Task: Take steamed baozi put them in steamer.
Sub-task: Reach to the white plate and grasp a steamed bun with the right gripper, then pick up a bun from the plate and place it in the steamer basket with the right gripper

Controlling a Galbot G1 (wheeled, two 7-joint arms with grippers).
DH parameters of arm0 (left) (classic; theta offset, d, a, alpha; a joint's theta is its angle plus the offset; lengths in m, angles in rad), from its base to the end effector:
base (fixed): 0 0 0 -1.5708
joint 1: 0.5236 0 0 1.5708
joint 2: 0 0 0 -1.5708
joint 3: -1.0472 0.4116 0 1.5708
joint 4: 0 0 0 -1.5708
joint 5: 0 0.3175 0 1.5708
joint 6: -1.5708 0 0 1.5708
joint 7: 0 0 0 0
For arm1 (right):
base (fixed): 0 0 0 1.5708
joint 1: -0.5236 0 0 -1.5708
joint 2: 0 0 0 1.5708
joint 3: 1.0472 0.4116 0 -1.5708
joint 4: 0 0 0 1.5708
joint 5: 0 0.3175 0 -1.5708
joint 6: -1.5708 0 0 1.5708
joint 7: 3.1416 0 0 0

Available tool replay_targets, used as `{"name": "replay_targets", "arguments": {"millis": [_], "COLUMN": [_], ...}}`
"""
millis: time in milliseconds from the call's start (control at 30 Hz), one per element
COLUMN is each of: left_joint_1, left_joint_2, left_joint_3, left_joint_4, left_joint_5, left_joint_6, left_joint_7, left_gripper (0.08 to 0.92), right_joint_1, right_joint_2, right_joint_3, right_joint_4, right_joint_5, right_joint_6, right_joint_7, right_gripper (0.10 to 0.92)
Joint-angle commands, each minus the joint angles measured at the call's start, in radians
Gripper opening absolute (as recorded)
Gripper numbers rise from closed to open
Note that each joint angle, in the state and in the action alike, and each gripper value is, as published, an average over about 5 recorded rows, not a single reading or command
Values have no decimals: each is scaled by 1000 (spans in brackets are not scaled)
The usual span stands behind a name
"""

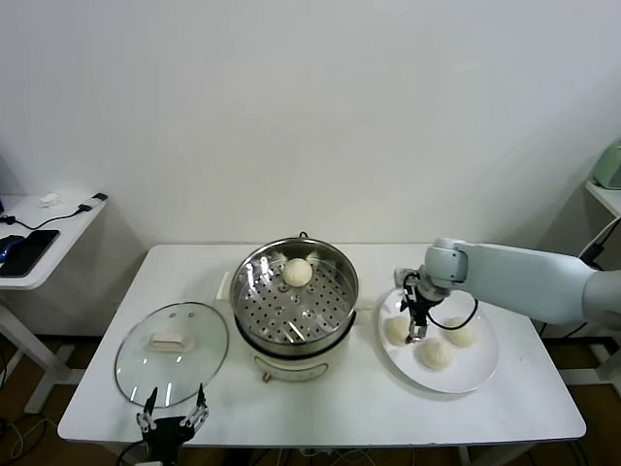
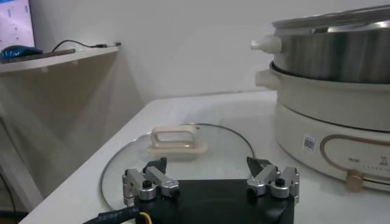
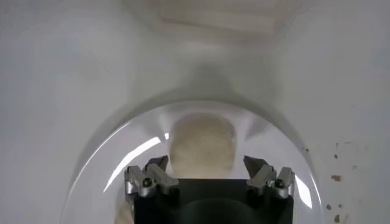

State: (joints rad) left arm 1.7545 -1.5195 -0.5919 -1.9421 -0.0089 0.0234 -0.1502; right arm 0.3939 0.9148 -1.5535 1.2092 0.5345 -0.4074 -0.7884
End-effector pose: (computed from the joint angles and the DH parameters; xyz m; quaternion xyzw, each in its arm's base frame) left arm 0.0327 0.0354 -0.4160 0.0910 -0.9793 -0.0482 0.1745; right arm 0.5501 -0.1138 -0.2170 0.4934 -0.5499 0.4913 0.4614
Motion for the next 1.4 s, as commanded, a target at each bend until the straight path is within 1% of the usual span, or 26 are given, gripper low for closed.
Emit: {"name": "replay_targets", "arguments": {"millis": [33,267,433,533,700,867,967,1100,1300,1400], "left_joint_1": [1,-2,2,4,10,16,19,18,18,16], "left_joint_2": [1,1,2,0,-2,-1,0,-1,2,3], "left_joint_3": [3,2,3,5,8,8,10,14,19,17], "left_joint_4": [2,3,0,-5,-18,-31,-36,-41,-51,-53], "left_joint_5": [2,4,9,14,18,22,26,31,30,30], "left_joint_6": [1,0,-4,-3,0,3,3,2,2,0], "left_joint_7": [0,0,-1,-1,-1,0,1,1,1,-1], "left_gripper": [823,823,823,823,823,823,823,823,823,823], "right_joint_1": [-20,-35,13,88,334,637,781,843,764,674], "right_joint_2": [14,18,-6,-37,-92,-91,-46,63,304,413], "right_joint_3": [13,59,54,27,-95,-255,-283,-235,-101,-62], "right_joint_4": [-19,-37,-6,30,118,220,260,297,318,286], "right_joint_5": [-24,-61,-59,-40,61,255,379,520,667,685], "right_joint_6": [-5,4,38,61,98,105,85,29,-91,-134], "right_joint_7": [-7,8,-34,-72,-146,-208,-222,-182,-34,35], "right_gripper": [766,704,646,631,628,628,628,628,628,628]}}
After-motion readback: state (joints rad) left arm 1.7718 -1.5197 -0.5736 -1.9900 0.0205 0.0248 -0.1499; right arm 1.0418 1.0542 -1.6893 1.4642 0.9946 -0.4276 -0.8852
